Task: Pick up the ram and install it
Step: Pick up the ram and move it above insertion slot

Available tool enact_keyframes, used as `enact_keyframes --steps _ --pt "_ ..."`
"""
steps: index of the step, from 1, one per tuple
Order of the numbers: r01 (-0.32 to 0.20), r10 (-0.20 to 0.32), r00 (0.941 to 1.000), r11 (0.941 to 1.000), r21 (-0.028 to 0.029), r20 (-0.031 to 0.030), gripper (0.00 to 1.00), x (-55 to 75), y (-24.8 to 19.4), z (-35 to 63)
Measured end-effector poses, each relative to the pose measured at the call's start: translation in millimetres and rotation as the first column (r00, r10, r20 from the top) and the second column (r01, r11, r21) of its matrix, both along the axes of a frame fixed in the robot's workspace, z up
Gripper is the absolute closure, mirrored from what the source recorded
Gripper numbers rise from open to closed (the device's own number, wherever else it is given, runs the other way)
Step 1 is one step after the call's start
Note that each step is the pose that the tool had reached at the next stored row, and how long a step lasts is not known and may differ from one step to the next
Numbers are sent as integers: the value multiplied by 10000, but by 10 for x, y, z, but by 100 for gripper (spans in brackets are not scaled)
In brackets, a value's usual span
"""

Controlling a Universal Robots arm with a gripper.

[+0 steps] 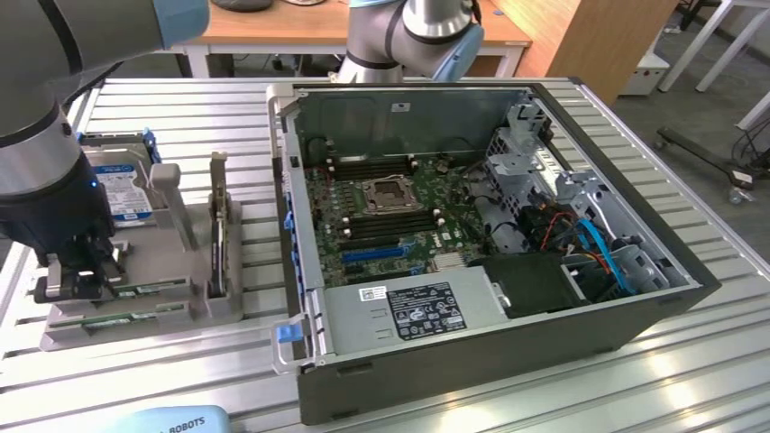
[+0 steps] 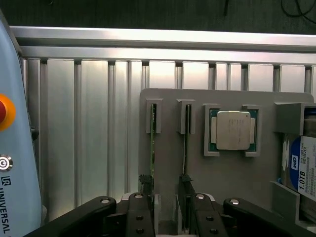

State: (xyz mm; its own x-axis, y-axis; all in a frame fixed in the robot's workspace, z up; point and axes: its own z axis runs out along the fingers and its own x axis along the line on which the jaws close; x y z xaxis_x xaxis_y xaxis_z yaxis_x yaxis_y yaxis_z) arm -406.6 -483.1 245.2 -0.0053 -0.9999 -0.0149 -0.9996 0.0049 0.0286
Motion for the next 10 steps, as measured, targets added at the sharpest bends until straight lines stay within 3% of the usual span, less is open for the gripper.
enact_keyframes --steps 10 --pt "1 -1 10000 10000 0 0 65 -1 -15 -47"
